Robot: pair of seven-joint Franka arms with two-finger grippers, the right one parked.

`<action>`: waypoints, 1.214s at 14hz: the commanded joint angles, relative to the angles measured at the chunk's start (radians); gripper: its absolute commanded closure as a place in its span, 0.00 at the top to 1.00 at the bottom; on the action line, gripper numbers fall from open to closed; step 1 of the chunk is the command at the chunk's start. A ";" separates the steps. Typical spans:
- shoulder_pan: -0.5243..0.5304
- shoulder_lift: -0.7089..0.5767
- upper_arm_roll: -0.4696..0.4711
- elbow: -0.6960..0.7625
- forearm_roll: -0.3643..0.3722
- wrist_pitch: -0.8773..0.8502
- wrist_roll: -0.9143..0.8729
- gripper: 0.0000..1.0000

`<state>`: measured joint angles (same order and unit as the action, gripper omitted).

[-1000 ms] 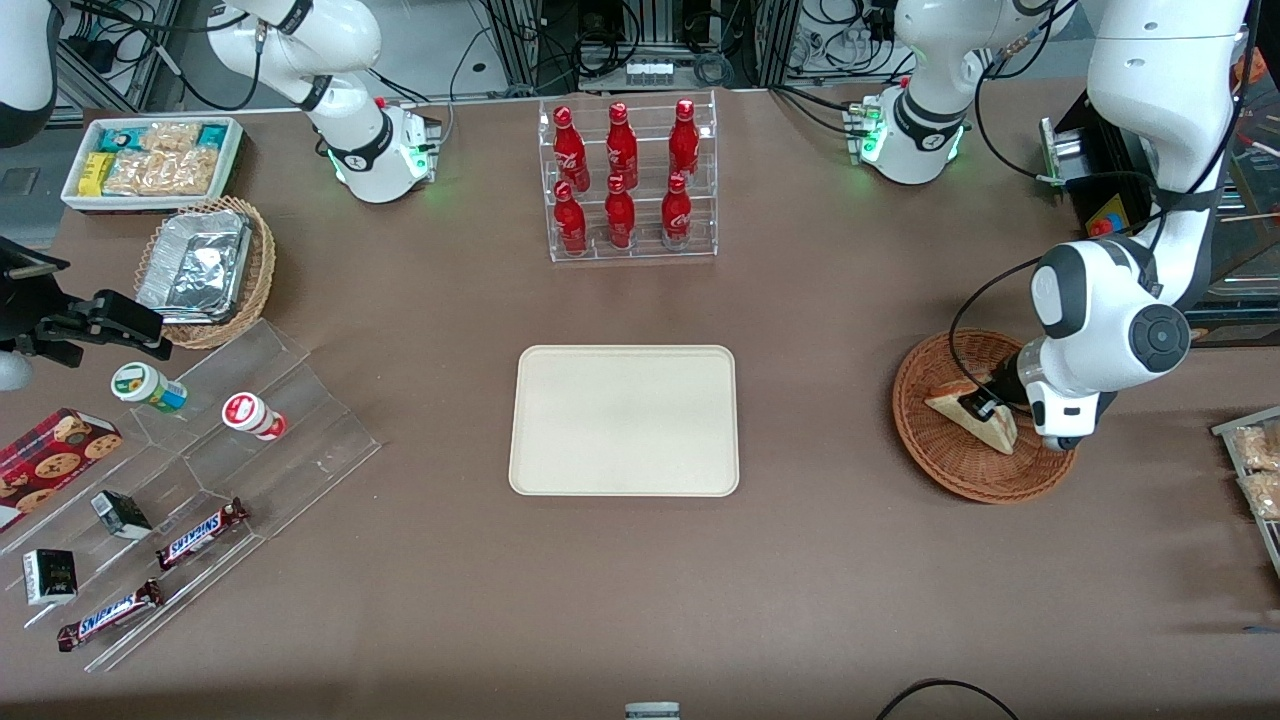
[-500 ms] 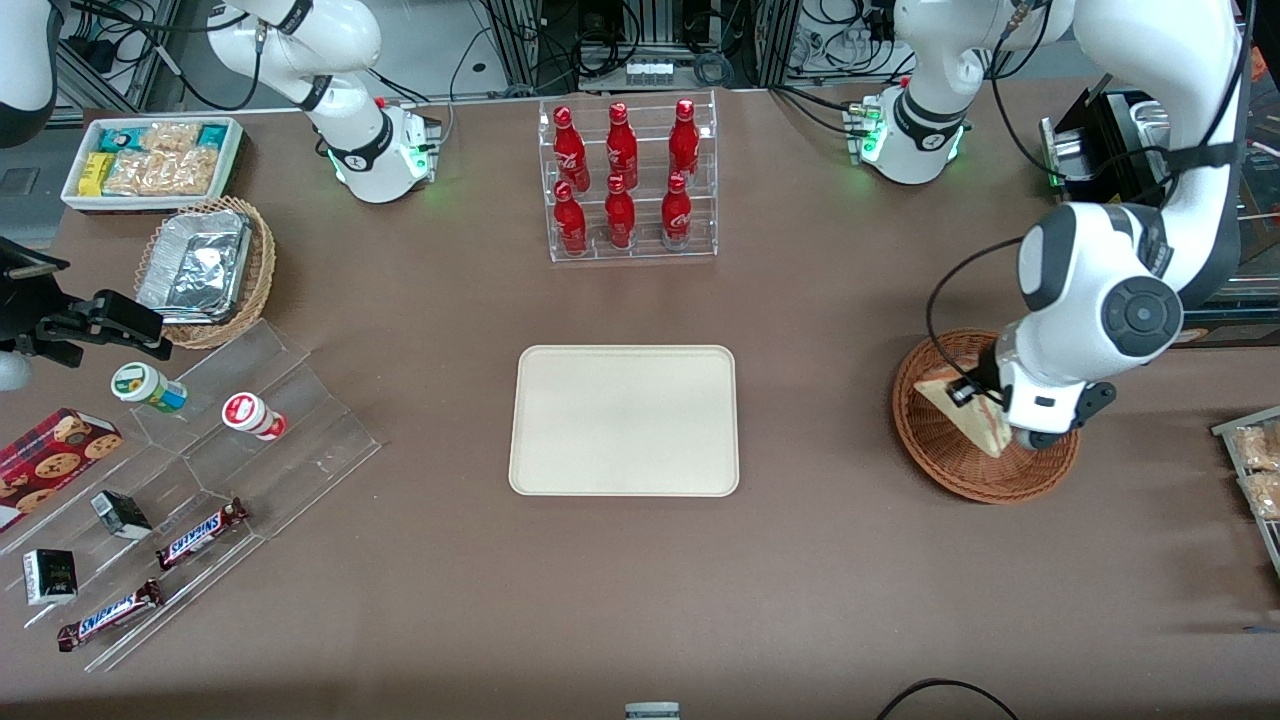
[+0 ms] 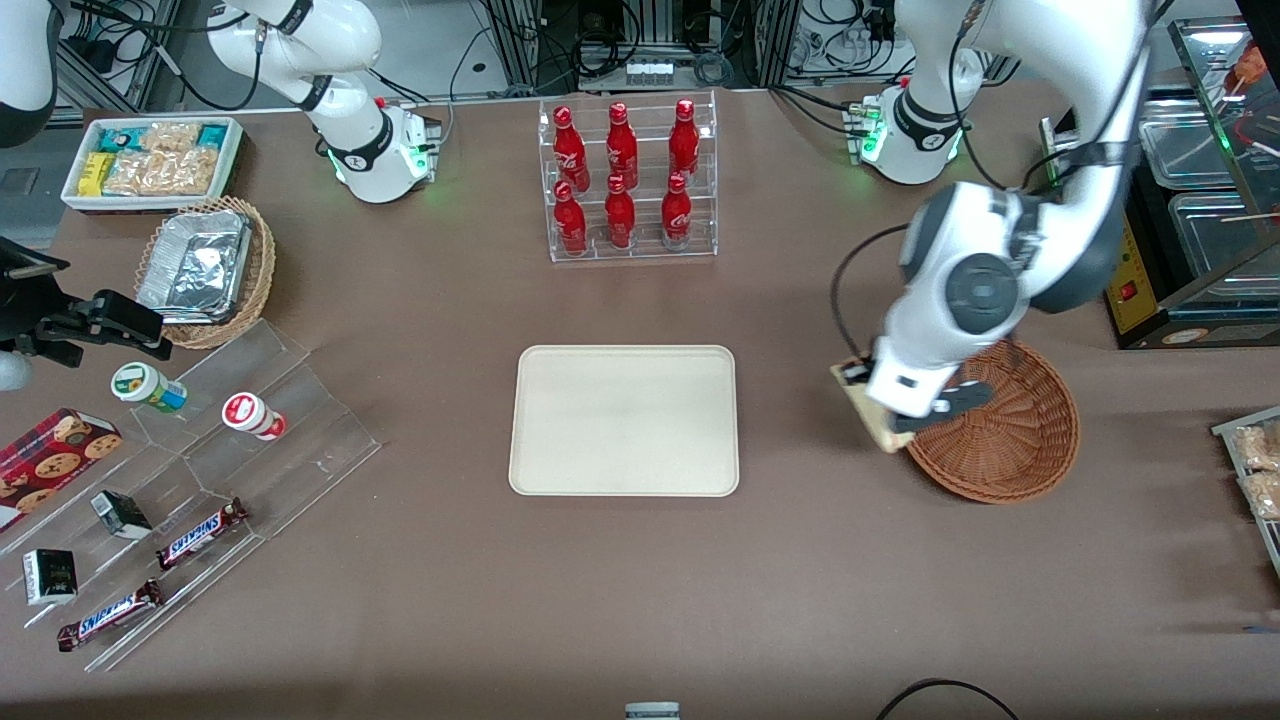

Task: Place sandwich from basket to tray
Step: 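Lift the sandwich and carry it with the left gripper over the cream tray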

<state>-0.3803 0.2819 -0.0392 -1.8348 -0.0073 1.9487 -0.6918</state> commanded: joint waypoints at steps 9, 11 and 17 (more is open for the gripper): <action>-0.276 0.275 0.012 0.175 0.004 0.243 -0.009 0.31; -0.285 0.318 0.010 0.225 0.006 0.245 0.006 0.31; -0.287 0.382 -0.004 0.264 0.016 0.253 0.079 0.29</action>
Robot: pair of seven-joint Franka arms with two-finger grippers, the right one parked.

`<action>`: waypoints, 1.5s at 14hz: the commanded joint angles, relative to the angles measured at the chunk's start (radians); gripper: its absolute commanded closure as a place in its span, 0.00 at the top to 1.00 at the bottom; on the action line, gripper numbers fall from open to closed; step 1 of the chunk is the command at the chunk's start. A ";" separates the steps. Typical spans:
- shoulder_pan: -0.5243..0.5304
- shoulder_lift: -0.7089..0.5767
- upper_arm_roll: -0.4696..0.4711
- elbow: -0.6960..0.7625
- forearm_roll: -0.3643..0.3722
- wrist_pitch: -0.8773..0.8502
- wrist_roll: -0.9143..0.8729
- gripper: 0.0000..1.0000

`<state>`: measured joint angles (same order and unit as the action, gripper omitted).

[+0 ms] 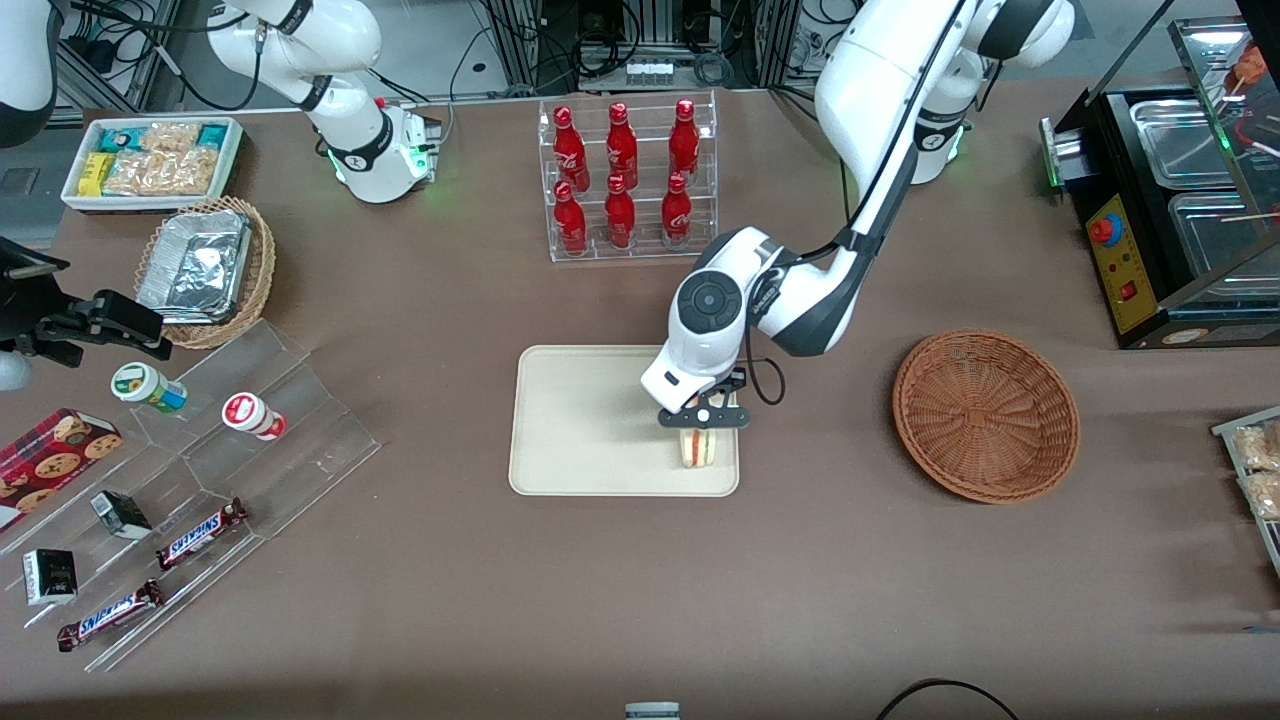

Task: Place sandwich from basket to tray
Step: 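Lower the sandwich onto the tray and open the left gripper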

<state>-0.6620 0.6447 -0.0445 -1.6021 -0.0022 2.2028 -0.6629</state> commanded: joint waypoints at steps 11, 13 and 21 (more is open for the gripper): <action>-0.002 0.038 0.002 0.039 0.013 -0.003 0.082 0.81; 0.007 -0.002 0.005 0.036 0.007 -0.012 0.072 1.00; 0.224 -0.322 0.017 0.025 -0.001 -0.340 0.081 1.00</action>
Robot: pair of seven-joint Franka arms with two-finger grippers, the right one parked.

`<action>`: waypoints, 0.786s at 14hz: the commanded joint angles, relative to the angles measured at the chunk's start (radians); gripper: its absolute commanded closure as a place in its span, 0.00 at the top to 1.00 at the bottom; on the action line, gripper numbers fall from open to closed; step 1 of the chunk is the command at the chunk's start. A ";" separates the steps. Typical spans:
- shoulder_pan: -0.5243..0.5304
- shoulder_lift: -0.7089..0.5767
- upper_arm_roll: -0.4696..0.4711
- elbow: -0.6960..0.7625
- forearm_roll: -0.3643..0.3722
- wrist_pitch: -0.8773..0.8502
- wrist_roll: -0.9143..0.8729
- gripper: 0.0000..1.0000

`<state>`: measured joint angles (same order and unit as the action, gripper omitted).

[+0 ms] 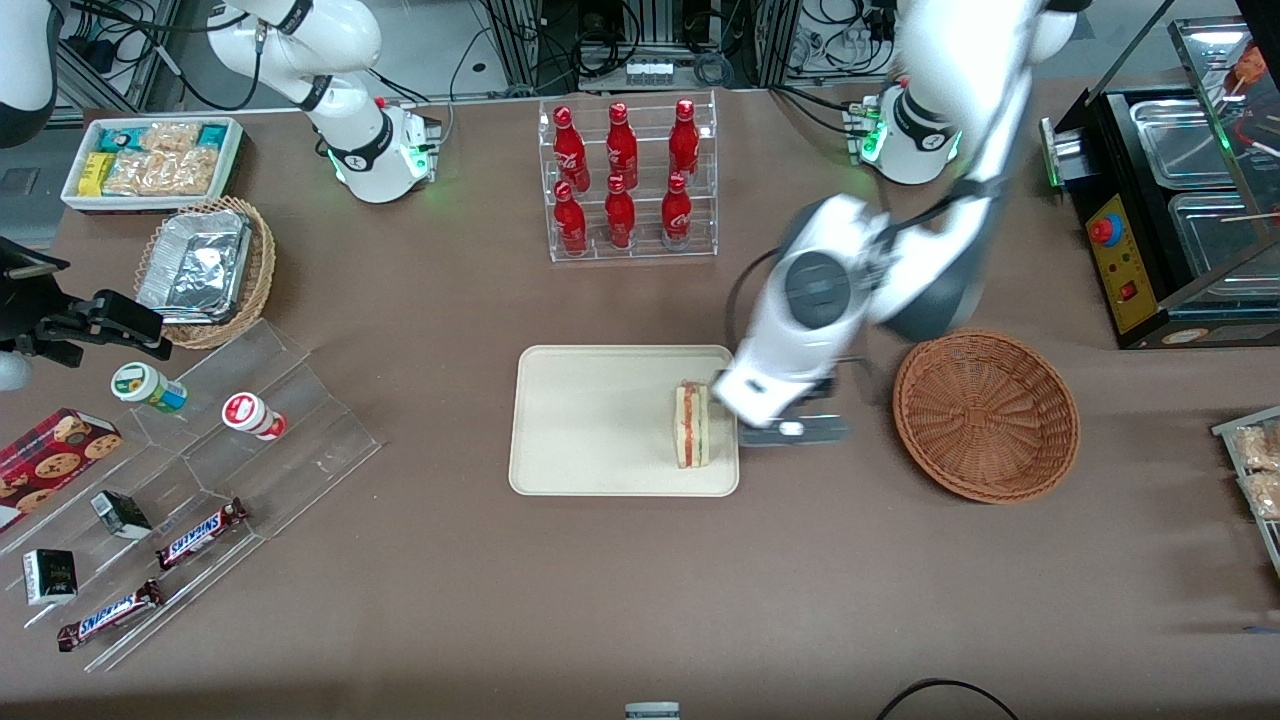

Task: Place sandwich from basket to tray

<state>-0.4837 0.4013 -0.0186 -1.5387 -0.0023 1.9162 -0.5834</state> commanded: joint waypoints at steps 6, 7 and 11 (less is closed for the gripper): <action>0.252 -0.206 -0.011 -0.081 -0.002 -0.175 0.259 1.00; 0.275 -0.222 -0.011 -0.083 -0.004 -0.192 0.270 1.00; 0.370 -0.326 -0.011 -0.147 -0.001 -0.224 0.359 1.00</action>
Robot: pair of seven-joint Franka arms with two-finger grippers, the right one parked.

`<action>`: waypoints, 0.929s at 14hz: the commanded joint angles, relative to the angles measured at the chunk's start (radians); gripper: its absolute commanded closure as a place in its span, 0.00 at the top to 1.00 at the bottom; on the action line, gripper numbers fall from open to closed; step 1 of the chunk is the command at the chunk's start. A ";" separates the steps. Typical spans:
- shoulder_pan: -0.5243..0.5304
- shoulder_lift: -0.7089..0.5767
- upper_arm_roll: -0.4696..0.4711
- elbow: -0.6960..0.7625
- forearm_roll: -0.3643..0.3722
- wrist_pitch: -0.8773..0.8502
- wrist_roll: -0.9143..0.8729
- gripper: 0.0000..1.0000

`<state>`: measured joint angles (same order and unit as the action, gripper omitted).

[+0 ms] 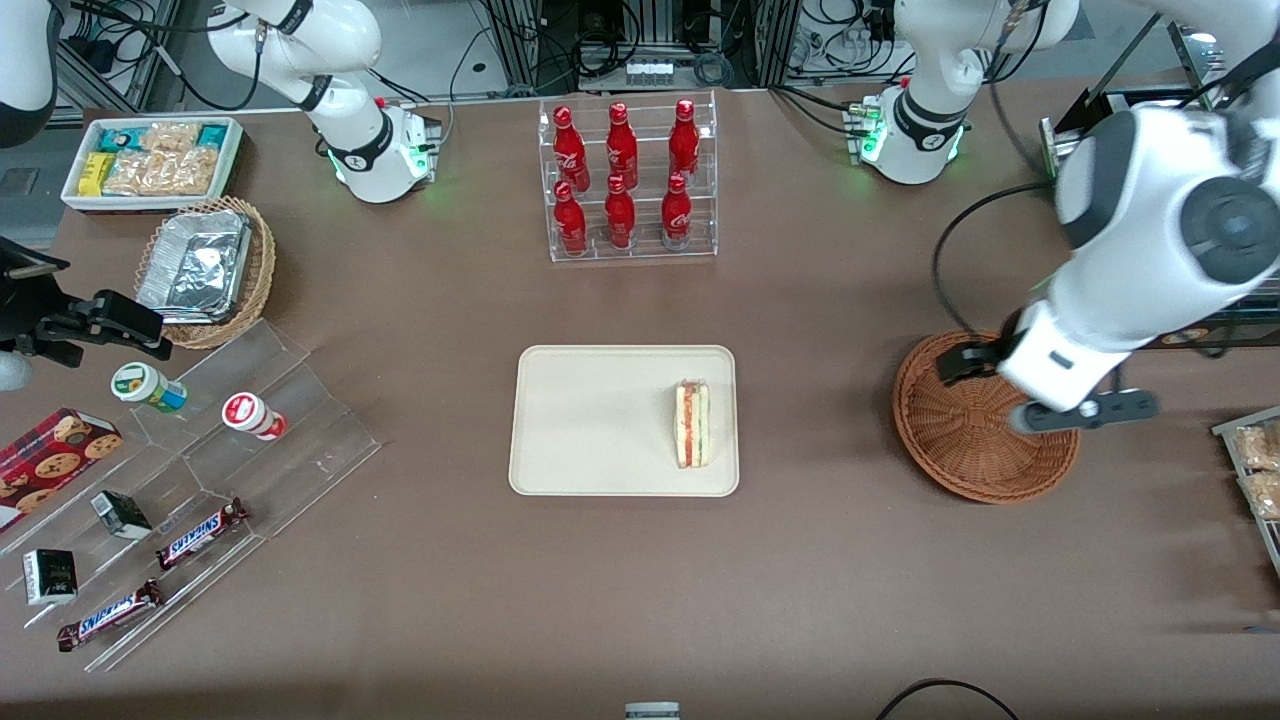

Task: Place sandwich from basket to tray

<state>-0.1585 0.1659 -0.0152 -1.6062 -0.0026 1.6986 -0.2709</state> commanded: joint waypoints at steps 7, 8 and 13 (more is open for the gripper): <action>0.122 -0.199 -0.015 -0.058 0.012 -0.141 0.154 1.00; 0.122 -0.206 -0.015 -0.052 0.015 -0.161 0.154 1.00; 0.122 -0.235 -0.025 -0.052 0.015 -0.184 0.157 1.00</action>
<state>-0.0468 -0.0523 -0.0298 -1.6458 -0.0009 1.5310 -0.1290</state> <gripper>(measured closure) 0.000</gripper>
